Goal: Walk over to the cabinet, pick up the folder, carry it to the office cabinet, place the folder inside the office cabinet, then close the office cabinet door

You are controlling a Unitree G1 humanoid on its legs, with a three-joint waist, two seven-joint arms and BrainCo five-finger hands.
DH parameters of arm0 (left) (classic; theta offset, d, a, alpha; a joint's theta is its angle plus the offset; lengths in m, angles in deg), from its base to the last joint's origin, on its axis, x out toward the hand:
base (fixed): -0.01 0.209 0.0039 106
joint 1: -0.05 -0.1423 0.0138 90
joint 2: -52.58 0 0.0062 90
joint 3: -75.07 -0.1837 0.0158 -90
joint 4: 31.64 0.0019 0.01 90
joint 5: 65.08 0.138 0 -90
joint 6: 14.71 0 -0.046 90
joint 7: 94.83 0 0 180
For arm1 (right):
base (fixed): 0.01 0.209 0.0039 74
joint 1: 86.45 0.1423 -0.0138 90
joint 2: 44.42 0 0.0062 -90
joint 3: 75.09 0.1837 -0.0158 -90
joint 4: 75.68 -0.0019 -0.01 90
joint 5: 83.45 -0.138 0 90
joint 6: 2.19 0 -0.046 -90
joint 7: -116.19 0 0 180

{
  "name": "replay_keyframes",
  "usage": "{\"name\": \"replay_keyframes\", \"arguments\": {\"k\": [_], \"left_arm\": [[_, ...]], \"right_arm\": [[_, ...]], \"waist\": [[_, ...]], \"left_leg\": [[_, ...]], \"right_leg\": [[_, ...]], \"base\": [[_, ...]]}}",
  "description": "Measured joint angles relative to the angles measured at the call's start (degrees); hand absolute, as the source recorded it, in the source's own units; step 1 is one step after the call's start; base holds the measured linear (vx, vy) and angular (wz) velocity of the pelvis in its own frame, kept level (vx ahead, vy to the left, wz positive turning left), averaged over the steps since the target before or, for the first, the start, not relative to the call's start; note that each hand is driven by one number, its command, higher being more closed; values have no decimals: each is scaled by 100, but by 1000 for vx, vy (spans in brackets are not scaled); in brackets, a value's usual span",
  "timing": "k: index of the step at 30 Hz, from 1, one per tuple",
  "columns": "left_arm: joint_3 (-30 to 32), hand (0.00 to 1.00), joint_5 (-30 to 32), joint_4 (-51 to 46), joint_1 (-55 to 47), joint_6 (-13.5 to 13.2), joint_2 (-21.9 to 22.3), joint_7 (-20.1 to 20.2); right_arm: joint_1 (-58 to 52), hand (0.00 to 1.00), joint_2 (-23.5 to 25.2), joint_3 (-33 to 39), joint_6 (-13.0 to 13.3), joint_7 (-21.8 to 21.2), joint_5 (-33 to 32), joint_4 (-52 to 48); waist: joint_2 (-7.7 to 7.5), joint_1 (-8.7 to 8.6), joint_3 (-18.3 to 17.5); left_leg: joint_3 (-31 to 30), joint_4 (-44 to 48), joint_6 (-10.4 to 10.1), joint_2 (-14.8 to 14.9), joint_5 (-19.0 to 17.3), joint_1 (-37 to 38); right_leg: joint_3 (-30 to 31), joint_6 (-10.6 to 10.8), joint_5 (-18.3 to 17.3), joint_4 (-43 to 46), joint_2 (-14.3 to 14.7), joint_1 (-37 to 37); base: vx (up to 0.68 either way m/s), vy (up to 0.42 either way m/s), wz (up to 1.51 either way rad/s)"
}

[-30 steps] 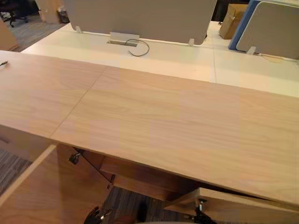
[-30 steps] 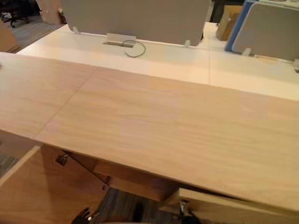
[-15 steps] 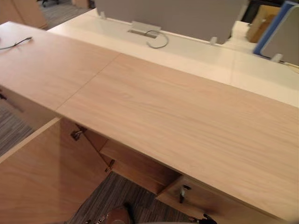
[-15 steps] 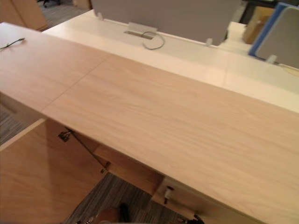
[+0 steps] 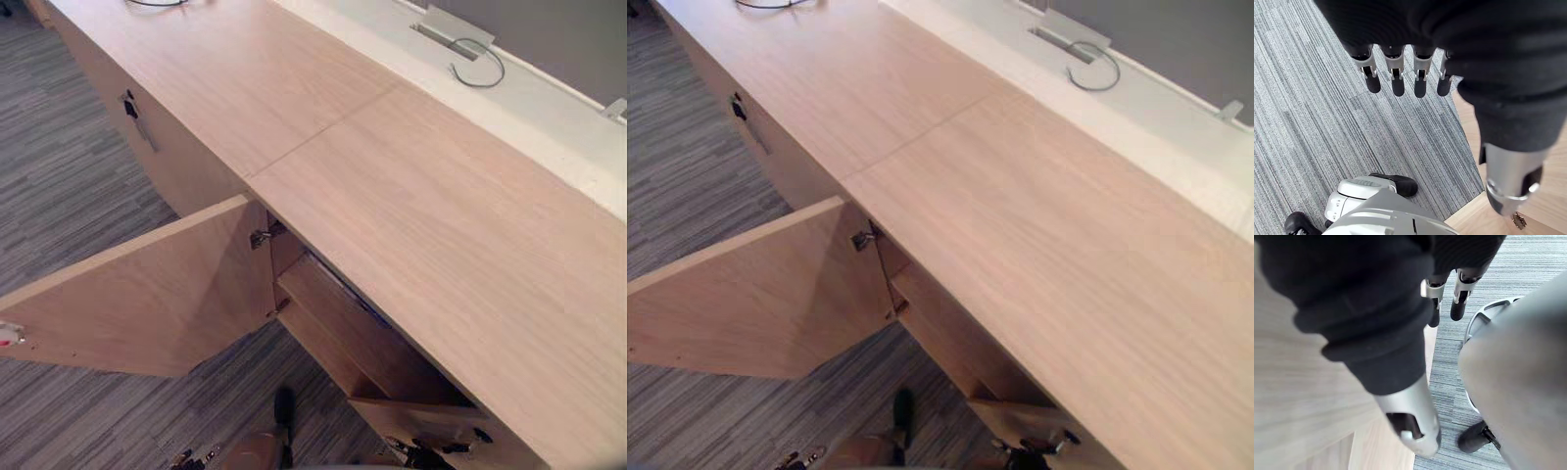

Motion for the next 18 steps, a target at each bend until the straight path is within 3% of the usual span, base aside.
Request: {"name": "replay_keyframes", "arguments": {"k": [7,9,10,11,12,14,16,18], "left_arm": [[152,0,117,141,2,9,57,-1],[142,0,121,160,26,8,36,-1],[131,0,128,183,88,10,-21,-4],[121,0,130,189,75,11,17,-8],[98,0,139,214,64,10,21,-13],[11,0,141,205,117,-4,-52,-21],[150,0,136,153,165,-28,-69,-21],[274,0,134,175,138,-6,-35,-25]], "right_arm": [[9,0,-21,-306,122,-3,45,-70],[0,0,-20,-320,124,-3,54,-79],[-44,0,-13,-435,131,-6,46,-104],[-79,0,-96,-427,136,-29,26,-196],[-158,0,-154,-463,131,-29,34,-340],[-259,0,-107,-472,118,-32,25,-383],[-315,0,-58,-484,119,-37,31,-313],[-310,0,-58,-569,123,-39,43,-227]], "waist": [[25,-69,0],[-28,-128,12],[-98,-154,30],[41,-136,38],[113,-157,-12],[50,-191,-88],[-127,-189,-192],[-178,-116,-250]], "left_leg": [[137,-2,-4,51,-12,-44],[304,5,-138,23,-254,-127],[653,649,43,49,-559,-321],[634,794,0,158,-658,-390],[461,652,56,151,-467,-318],[316,319,-55,77,-390,-218],[288,14,-253,-45,-244,-257],[303,14,-284,-47,-183,-372]], "right_leg": [[-152,74,-41,-413,162,270],[-354,79,-34,-345,56,203],[-222,123,-142,78,-155,10],[-95,124,-178,480,-175,-129],[437,113,-172,1128,-264,-417],[992,162,-248,1403,-244,-575],[1070,418,-404,1091,-216,-539],[1082,441,-441,541,-69,-400]], "base": [[-72,-62,7],[-123,-10,28],[-72,31,30],[-73,61,31],[-55,85,48],[-26,89,74],[32,15,83],[-19,-30,36]]}}
